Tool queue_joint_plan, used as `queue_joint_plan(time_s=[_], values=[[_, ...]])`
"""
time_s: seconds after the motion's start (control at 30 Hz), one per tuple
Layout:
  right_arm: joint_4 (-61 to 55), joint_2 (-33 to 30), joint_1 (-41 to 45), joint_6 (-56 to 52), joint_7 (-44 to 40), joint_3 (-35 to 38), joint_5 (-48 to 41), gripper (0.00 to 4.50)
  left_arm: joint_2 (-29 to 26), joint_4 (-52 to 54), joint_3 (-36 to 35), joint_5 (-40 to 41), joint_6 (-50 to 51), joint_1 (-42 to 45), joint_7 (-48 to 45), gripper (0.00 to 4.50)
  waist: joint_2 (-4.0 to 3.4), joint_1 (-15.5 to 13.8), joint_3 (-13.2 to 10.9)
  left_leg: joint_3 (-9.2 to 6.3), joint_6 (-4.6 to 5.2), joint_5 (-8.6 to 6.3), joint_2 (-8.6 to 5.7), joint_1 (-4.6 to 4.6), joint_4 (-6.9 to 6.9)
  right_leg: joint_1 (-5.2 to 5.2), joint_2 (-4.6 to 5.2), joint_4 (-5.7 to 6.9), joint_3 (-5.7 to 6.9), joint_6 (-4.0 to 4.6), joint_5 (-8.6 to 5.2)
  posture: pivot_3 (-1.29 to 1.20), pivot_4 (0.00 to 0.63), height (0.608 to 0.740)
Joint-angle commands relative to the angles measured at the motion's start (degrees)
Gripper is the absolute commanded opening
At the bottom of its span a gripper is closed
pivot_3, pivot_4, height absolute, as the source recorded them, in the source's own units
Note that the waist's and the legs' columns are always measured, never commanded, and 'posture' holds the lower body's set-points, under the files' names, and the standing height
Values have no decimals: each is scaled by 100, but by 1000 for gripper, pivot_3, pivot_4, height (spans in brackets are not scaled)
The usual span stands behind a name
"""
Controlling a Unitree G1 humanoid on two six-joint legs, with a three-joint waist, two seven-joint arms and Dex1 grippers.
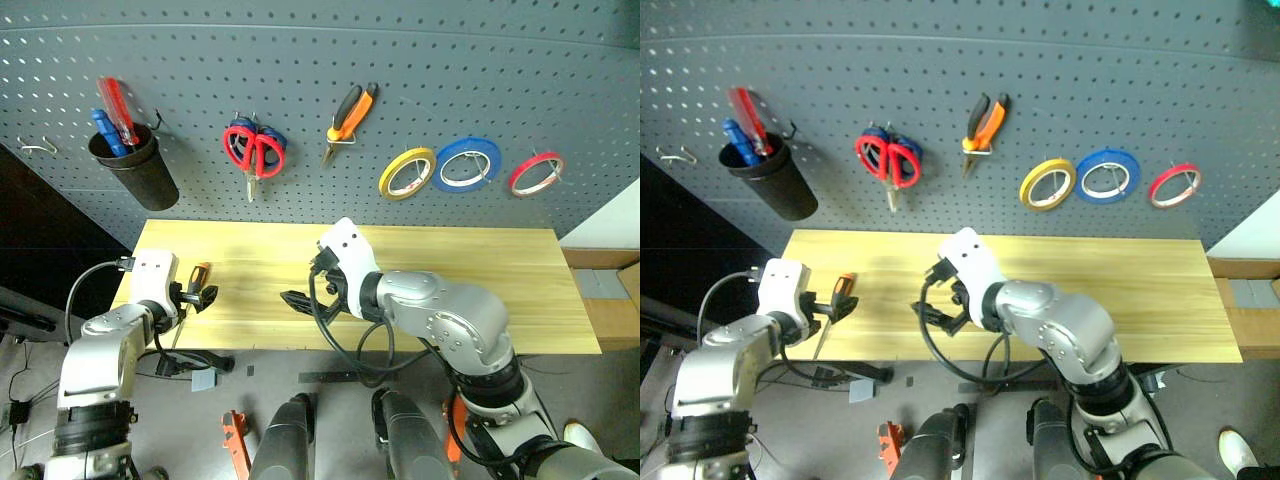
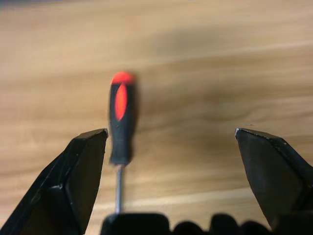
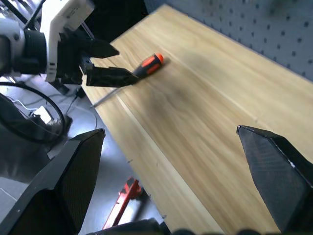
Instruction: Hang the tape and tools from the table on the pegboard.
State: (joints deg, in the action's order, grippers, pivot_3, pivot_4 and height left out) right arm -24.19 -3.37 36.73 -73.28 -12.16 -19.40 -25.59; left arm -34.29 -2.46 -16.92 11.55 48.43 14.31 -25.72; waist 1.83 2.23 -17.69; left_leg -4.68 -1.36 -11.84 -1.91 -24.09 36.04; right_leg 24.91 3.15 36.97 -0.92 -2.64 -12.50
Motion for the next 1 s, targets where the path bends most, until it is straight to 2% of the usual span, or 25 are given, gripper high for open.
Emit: queue_joint_plan(time_s=[0.03, 0.07, 0.33, 0.53, 0.67, 0.87, 0.9, 1.0], values=[[0, 99, 126, -74, 62, -95, 89, 4500, -205, -652, 13, -17, -124, 334, -71, 4489, 4, 7, -13, 0, -3, -1, 0, -15, 0, 18, 0, 6, 0, 4, 3, -42, 381, 740], [-1, 91, 132, -102, 55, -110, 89, 4500, -219, -908, 72, -43, -166, 482, -77, 4489, 6, 12, -23, -1, -8, -4, 1, -28, 0, 34, 1, 9, 0, 27, 17, -42, 389, 740], [-7, 213, 165, -286, 67, -217, 146, 4500, -343, -3460, 464, -414, -1145, 1793, -66, 4489, 28, 104, -144, -1, -14, -8, 4, -43, 0, 47, 1, 5, 6, 28, 18, -81, 408, 740], [10, 221, 254, -305, 105, -177, 231, 4500, -337, -4474, 639, -655, -1713, 2188, -14, 4489, 28, 151, -149, 6, -14, -8, 4, -71, 1, 82, 2, 14, -1, 28, 19, -105, 405, 740], [40, 249, 320, -293, 87, -75, 239, 4500, -338, -4675, 572, -597, -1757, 2190, 19, 3203, 29, 193, -148, 6, -14, -8, 9, -71, 1, 83, 2, 16, -1, 28, 19, -118, 392, 740], [128, 198, 425, -149, 55, 20, 316, 4500, -349, -4002, 299, -391, -1505, 1631, 111, 1111, 30, 270, -147, 8, -15, -8, 10, -70, 1, 83, 8, 16, -5, 29, 19, -122, 359, 740], [150, 169, 451, -96, 42, 23, 346, 4500, -327, -3813, 206, -348, -1498, 1509, 183, 953, 31, 286, -145, 8, -15, -8, 11, -71, 1, 84, 12, 15, -7, 29, 19, -126, 349, 740], [51, 34, 507, 64, -102, 83, 330, 4500, -200, -3045, -125, -227, -1672, 1191, 550, 954, 32, 288, -144, 9, -19, -10, 19, -71, 0, 89, 16, 16, -7, 30, 21, -127, 339, 740]])
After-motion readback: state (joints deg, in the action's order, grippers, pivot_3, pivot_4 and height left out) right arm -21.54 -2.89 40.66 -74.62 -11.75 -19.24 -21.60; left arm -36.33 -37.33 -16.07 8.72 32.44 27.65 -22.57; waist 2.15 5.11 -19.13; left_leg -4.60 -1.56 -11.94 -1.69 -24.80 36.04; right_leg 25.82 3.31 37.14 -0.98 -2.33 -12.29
